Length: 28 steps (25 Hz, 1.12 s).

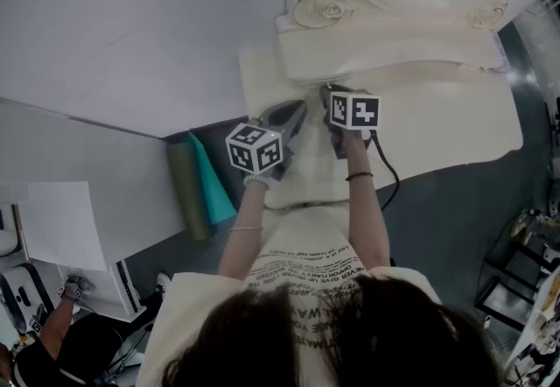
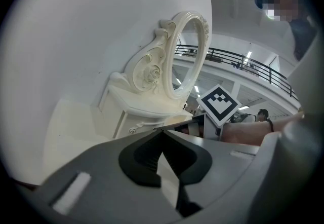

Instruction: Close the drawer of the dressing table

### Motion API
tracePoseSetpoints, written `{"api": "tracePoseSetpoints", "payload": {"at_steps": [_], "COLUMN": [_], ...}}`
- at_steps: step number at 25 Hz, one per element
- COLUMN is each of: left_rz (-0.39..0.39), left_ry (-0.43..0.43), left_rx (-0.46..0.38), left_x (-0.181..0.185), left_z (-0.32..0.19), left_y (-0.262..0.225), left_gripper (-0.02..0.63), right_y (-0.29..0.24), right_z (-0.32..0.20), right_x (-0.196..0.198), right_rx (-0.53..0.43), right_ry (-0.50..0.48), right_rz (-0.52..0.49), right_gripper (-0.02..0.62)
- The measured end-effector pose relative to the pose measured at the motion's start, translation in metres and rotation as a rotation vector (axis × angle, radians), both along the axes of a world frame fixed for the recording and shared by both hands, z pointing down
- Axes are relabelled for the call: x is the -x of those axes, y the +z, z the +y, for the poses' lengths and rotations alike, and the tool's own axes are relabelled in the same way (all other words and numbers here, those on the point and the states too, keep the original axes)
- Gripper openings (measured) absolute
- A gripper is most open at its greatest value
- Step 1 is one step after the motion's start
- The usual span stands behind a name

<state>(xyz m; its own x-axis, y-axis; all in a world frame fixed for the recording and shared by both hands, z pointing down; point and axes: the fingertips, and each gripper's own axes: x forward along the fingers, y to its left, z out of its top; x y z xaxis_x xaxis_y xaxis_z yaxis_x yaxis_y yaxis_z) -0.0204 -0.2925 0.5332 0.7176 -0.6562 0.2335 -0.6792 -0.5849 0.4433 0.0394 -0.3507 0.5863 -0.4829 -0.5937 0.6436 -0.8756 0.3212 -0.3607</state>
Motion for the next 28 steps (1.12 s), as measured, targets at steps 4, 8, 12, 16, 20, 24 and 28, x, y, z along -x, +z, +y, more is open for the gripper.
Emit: {"api": "tracePoseSetpoints", "payload": {"at_steps": [4, 8, 12, 16, 20, 24, 28], "left_rz": [-0.003, -0.005, -0.006, -0.006, -0.004, -0.004, -0.004], "left_ry": [-0.001, -0.013, -0.022, -0.022, -0.024, -0.026, -0.026], "left_rx": [-0.001, 0.000, 0.001, -0.003, -0.006, -0.004, -0.003], "left_x": [0.003, 0.008, 0.012, 0.013, 0.014, 0.015, 0.015], "left_z": [-0.003, -0.004, -0.006, -0.007, -0.007, -0.008, -0.006], "left_y": [0.000, 0.001, 0.002, 0.001, -0.001, 0.000, 0.000], "left_gripper": [-0.001, -0.001, -0.001, -0.002, 0.000, -0.001, -0.001], "right_y": [0.000, 0.001, 0.001, 0.001, 0.001, 0.001, 0.001], "right_z": [-0.004, -0.006, -0.009, -0.010, -0.010, -0.011, -0.010], "right_x": [0.001, 0.001, 0.002, 0.002, 0.002, 0.003, 0.002], "right_rx": [-0.002, -0.005, -0.009, -0.010, -0.012, -0.013, -0.014], "right_ry": [0.006, 0.010, 0.016, 0.021, 0.021, 0.024, 0.029], "right_rz": [-0.003, -0.005, -0.006, -0.005, -0.003, -0.001, -0.003], "right_gripper": [0.097, 0.097, 0.097, 0.097, 0.097, 0.097, 0.097]}}
